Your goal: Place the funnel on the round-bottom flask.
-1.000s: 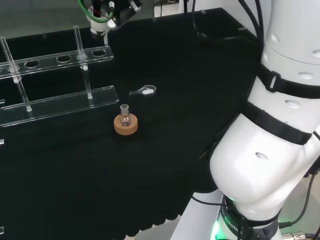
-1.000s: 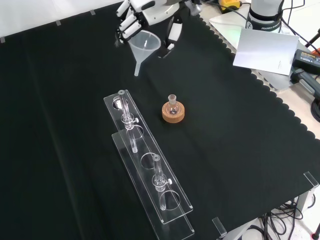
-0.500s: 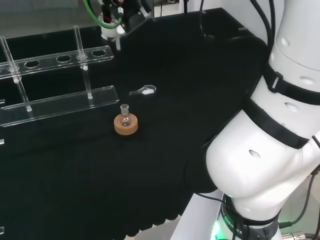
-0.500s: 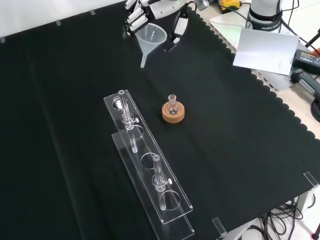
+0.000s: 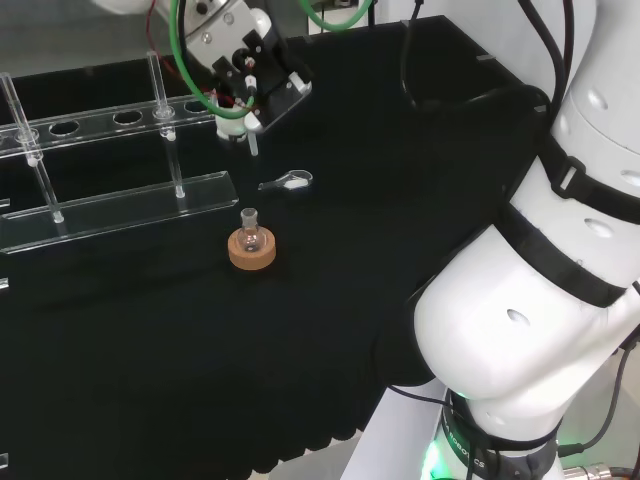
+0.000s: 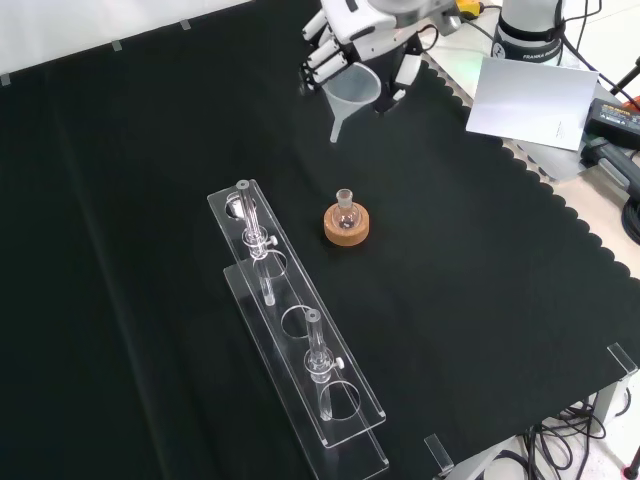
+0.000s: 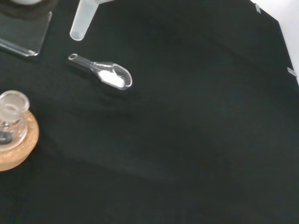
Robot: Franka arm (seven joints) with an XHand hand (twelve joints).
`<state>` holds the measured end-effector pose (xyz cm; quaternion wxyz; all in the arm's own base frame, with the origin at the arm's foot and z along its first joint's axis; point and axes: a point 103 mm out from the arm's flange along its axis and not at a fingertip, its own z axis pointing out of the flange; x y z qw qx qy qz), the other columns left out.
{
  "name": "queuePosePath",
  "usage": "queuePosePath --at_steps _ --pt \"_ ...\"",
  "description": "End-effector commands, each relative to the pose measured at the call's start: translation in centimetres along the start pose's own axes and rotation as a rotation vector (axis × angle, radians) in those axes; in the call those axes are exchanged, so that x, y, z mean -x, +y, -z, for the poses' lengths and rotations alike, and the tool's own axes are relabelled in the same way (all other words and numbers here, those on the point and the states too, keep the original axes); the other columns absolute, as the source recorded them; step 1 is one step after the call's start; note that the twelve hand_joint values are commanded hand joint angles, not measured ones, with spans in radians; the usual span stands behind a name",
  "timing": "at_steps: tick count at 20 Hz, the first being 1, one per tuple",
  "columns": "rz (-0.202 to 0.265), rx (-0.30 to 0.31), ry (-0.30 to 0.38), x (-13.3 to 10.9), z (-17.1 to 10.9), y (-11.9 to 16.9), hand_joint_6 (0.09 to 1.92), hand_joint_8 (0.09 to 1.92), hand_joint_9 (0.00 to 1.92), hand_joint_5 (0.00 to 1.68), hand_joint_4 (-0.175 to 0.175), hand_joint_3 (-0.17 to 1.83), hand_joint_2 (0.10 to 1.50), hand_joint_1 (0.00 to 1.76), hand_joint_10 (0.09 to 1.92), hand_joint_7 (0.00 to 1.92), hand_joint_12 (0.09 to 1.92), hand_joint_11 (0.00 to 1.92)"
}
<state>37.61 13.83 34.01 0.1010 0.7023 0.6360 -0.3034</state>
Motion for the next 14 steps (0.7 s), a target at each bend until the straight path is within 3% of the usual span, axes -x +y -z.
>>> queuePosePath --at_steps 1,14 --pt "0.018 -0.017 -0.005 -2.4 -1.5 -0.4 0.61 0.69 1.1 0.62 0.001 0.53 0.74 0.76 0.45 0.7 1.24 0.7" --pt "0.055 -0.063 -0.01 -5.0 -4.2 1.2 0.62 0.69 1.09 0.62 0.003 0.53 0.74 0.76 0.46 0.7 1.24 0.7"
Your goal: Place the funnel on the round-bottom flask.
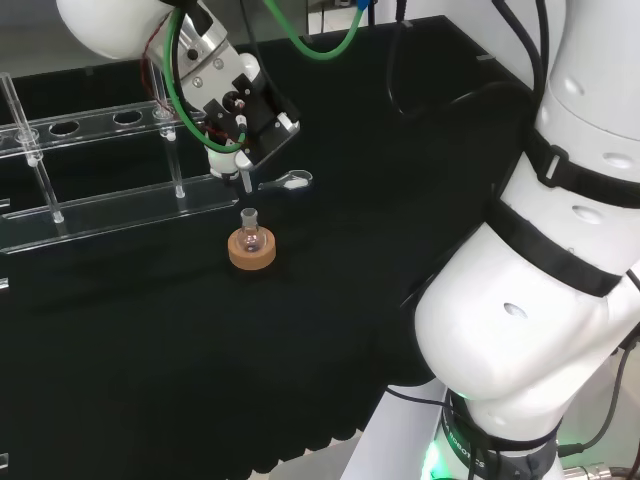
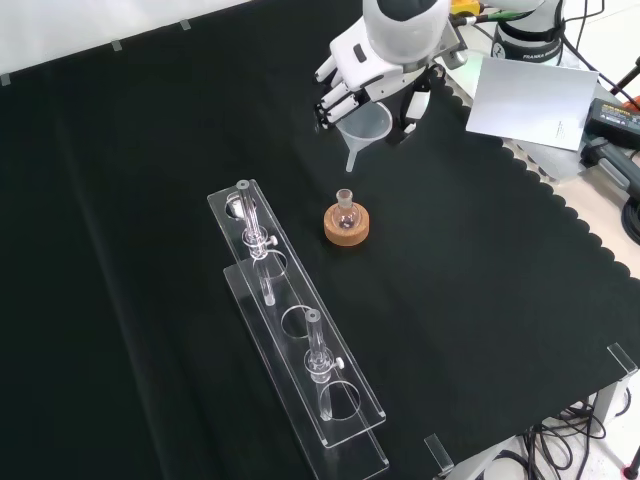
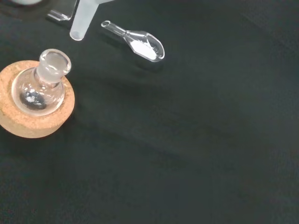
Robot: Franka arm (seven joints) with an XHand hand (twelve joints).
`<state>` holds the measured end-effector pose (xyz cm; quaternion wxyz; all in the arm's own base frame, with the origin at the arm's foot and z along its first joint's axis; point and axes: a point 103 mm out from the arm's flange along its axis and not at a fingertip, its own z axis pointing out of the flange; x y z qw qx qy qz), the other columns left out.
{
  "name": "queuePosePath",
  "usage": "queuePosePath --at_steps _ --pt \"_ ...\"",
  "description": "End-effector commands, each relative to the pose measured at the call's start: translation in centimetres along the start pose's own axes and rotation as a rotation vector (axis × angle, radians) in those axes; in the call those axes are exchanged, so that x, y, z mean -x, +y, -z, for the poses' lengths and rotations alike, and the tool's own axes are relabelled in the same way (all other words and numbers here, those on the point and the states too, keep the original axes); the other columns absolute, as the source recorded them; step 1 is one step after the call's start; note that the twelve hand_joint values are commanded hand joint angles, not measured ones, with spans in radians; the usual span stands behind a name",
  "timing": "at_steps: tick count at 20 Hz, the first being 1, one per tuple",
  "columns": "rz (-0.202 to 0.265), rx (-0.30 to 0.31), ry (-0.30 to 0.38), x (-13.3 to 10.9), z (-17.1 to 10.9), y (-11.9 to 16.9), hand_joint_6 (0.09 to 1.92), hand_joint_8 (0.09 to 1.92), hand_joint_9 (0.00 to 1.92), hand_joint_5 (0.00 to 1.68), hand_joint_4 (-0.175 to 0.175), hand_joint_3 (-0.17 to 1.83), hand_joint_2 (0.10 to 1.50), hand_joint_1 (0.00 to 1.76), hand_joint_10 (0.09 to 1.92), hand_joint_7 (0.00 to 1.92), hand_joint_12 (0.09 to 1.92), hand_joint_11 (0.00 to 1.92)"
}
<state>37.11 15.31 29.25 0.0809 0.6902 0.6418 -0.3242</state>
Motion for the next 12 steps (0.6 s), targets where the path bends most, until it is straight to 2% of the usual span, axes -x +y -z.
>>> queuePosePath --at_steps 1,12 --pt "0.02 -0.016 -0.004 -1.4 -1.1 1.0 0.62 0.69 1.09 0.62 0.003 0.53 0.74 0.76 0.46 0.7 1.24 0.7" --pt "0.035 -0.035 -0.002 -2.6 -2.6 2.3 0.62 0.7 1.09 0.61 0.007 0.54 0.74 0.76 0.47 0.69 1.24 0.71"
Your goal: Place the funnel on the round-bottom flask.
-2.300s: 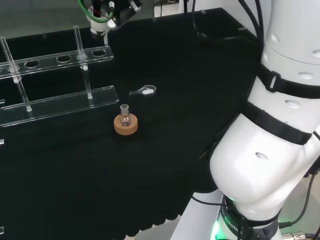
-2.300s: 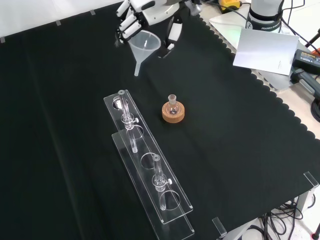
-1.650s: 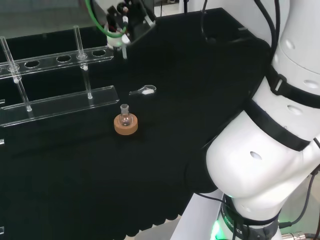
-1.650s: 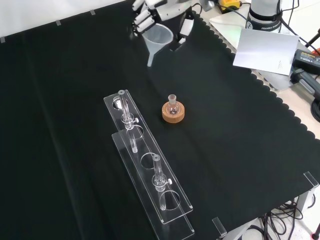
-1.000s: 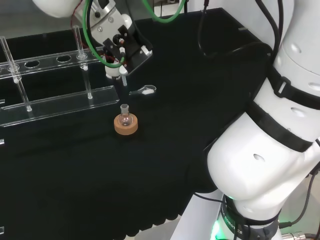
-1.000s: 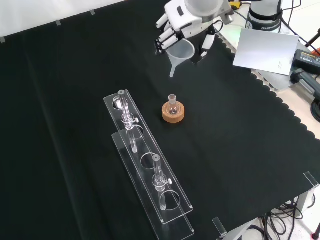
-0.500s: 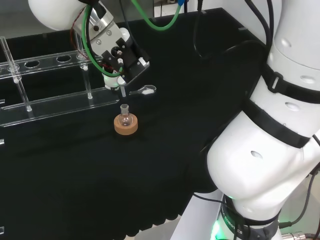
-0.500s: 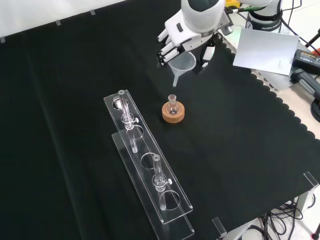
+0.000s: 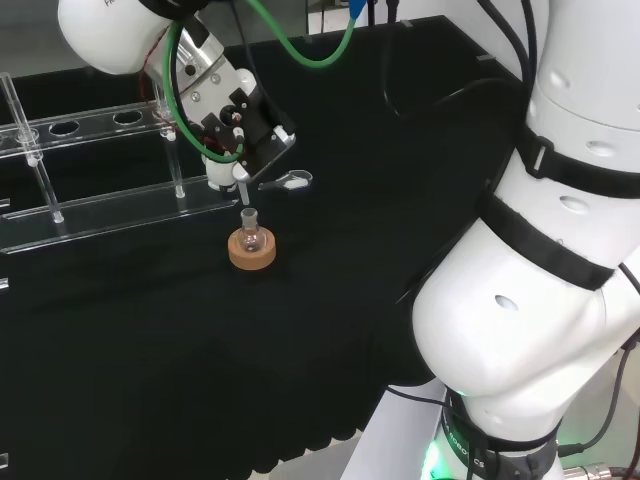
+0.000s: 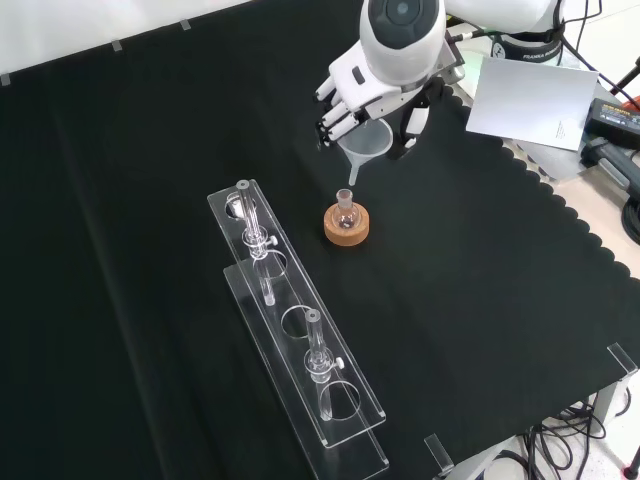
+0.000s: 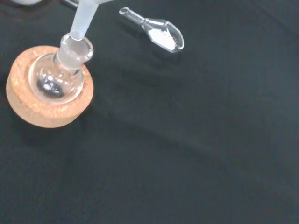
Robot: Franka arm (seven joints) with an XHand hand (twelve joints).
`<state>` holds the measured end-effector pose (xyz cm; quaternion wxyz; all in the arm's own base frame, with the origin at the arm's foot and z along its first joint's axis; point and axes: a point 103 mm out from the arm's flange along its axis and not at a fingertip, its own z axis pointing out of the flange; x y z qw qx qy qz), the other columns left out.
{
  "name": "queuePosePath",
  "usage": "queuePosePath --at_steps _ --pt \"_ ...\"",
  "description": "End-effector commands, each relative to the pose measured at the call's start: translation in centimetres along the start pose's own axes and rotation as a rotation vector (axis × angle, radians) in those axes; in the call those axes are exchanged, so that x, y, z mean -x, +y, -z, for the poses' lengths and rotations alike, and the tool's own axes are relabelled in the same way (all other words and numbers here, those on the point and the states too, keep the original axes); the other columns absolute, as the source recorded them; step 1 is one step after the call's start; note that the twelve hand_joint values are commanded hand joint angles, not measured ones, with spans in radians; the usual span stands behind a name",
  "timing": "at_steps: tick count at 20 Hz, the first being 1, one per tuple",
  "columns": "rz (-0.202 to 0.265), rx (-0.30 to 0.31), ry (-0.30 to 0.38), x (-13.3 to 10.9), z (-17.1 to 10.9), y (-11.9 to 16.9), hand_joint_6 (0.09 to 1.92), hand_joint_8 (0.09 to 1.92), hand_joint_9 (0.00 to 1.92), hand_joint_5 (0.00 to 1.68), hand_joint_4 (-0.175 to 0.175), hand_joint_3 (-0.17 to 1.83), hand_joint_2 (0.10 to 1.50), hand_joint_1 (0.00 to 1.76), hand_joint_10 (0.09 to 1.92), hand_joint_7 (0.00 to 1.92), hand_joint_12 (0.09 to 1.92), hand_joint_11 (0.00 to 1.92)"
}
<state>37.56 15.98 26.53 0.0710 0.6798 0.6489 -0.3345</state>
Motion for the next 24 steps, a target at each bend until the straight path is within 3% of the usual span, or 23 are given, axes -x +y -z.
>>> queuePosePath --at_steps 1,14,24 --pt "0.005 -0.014 0.005 -0.7 -1.2 1.5 0.62 0.7 1.09 0.61 0.007 0.54 0.74 0.76 0.47 0.69 1.24 0.71" --pt "0.007 -0.027 0.011 -0.8 -2.5 3.1 0.63 0.7 1.08 0.61 0.008 0.54 0.74 0.77 0.47 0.68 1.24 0.71" --pt "0.002 -0.008 0.017 0.2 -1.8 3.2 0.63 0.7 1.08 0.61 0.008 0.54 0.74 0.77 0.48 0.68 1.24 0.71"
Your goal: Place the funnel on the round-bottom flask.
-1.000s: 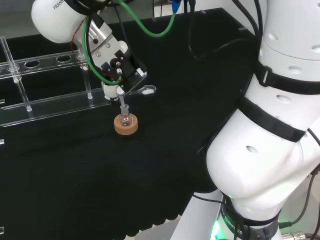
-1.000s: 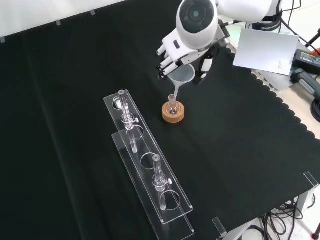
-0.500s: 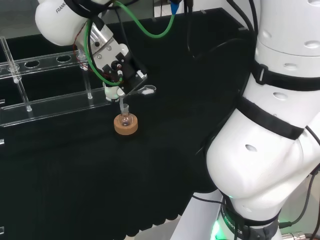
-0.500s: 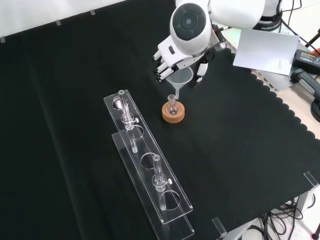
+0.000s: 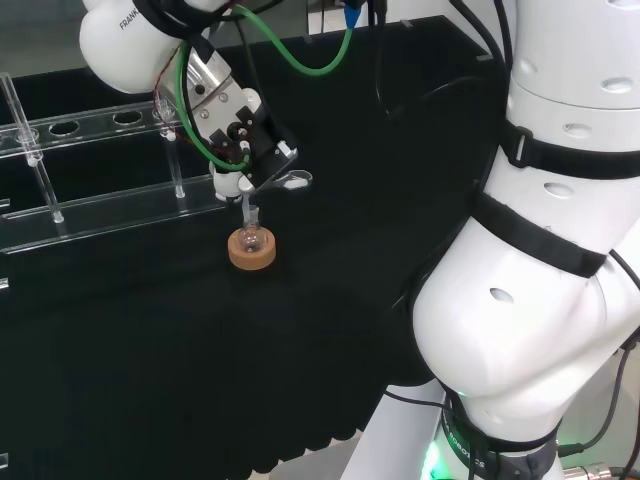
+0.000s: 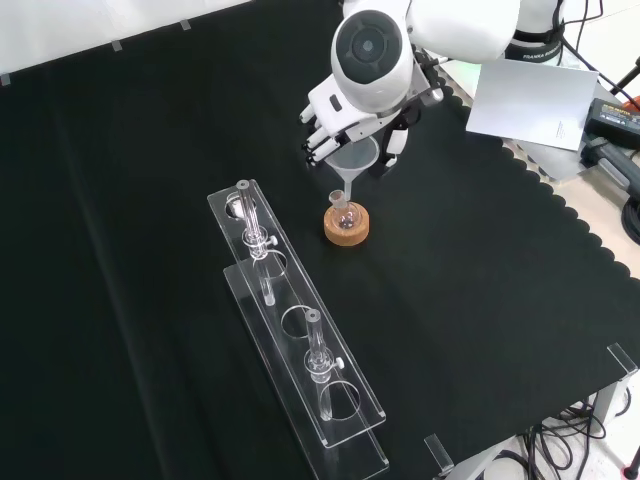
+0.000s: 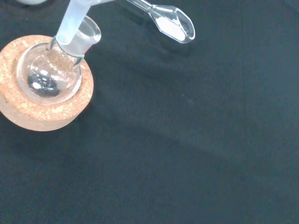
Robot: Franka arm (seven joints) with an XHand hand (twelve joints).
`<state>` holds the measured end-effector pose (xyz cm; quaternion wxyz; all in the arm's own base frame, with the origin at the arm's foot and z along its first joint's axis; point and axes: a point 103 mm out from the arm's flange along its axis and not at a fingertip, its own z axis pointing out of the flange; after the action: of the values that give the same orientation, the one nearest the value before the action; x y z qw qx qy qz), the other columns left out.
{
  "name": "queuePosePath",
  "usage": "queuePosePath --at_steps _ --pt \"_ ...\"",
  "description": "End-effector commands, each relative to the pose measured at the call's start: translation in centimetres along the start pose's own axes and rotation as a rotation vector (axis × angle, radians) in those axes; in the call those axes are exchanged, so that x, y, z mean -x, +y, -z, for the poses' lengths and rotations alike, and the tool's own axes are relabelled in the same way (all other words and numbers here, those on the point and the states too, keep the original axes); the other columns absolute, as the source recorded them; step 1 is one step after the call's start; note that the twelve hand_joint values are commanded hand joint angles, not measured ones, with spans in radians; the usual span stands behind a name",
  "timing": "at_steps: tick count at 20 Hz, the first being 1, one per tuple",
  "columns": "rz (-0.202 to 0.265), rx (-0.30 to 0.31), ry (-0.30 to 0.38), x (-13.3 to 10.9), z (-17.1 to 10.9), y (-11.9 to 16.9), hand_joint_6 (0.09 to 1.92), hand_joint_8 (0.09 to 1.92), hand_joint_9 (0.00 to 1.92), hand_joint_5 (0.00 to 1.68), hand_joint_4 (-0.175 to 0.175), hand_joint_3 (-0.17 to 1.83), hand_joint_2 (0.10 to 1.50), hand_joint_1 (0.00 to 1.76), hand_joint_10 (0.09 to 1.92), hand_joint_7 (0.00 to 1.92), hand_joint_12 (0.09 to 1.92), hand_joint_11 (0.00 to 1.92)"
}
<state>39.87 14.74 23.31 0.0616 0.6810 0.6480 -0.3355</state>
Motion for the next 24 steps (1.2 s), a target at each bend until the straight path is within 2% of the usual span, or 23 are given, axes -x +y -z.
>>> queuePosePath --at_steps 1,4,8,12,16,24 --pt "-0.003 0.01 0.0 1.1 0.7 -0.3 0.64 0.7 1.08 0.61 0.008 0.54 0.74 0.77 0.48 0.68 1.24 0.71" --pt "-0.025 0.02 -0.029 1.8 2.0 -0.8 0.64 0.71 1.08 0.61 0.008 0.54 0.74 0.77 0.48 0.67 1.24 0.71" --pt "-0.038 0.022 -0.026 2.0 2.6 -1.0 0.64 0.71 1.08 0.61 0.008 0.54 0.74 0.77 0.48 0.67 1.24 0.71" --pt "-0.035 0.021 -0.007 2.5 2.2 -0.7 0.64 0.71 1.08 0.61 0.007 0.54 0.74 0.77 0.48 0.67 1.24 0.71" --pt "-0.027 0.01 -0.024 1.3 1.8 0.3 0.64 0.71 1.08 0.61 0.007 0.54 0.74 0.77 0.49 0.67 1.24 0.71" --pt "-0.013 -0.003 -0.03 0.8 1.2 1.2 0.64 0.71 1.08 0.61 0.007 0.54 0.74 0.77 0.49 0.67 1.24 0.72"
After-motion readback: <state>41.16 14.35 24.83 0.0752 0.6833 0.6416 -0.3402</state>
